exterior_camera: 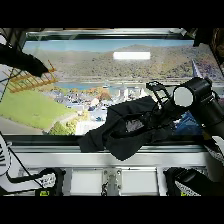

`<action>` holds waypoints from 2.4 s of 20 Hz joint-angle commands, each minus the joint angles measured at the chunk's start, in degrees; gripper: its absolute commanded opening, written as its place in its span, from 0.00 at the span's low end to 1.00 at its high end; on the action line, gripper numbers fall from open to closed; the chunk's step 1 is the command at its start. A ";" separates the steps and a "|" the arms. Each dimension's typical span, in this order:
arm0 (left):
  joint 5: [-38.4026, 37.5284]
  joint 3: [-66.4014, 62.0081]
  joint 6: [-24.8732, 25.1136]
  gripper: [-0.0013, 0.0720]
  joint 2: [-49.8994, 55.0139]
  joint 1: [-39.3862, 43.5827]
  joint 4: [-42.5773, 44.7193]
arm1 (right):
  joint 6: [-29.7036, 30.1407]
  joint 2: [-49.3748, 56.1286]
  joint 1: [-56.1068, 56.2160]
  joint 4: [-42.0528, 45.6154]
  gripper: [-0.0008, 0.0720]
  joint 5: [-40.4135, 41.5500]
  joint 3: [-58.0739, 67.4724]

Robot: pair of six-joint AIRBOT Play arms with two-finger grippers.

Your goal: Fold the clothes and pants, and hang the long-sleeved shirts on hangers.

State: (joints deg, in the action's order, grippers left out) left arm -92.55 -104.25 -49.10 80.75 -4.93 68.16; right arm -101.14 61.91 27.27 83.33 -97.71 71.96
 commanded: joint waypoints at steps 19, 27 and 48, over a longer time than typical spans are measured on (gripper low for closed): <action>-1.92 59.28 32.76 0.03 -42.71 8.81 -5.27 | -0.02 0.02 0.02 0.00 0.03 -0.02 -0.02; -0.31 60.33 32.63 0.03 -34.32 14.97 -5.27 | -0.02 0.02 0.02 0.00 0.03 -0.02 -0.02; 8.74 58.64 27.34 0.03 -21.31 19.43 -12.85 | 1.99 0.02 0.00 0.50 0.03 -2.80 6.05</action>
State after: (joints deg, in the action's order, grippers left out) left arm -85.25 -44.38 -18.41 59.02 13.78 55.44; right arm -99.85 61.98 27.27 82.91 -98.72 74.39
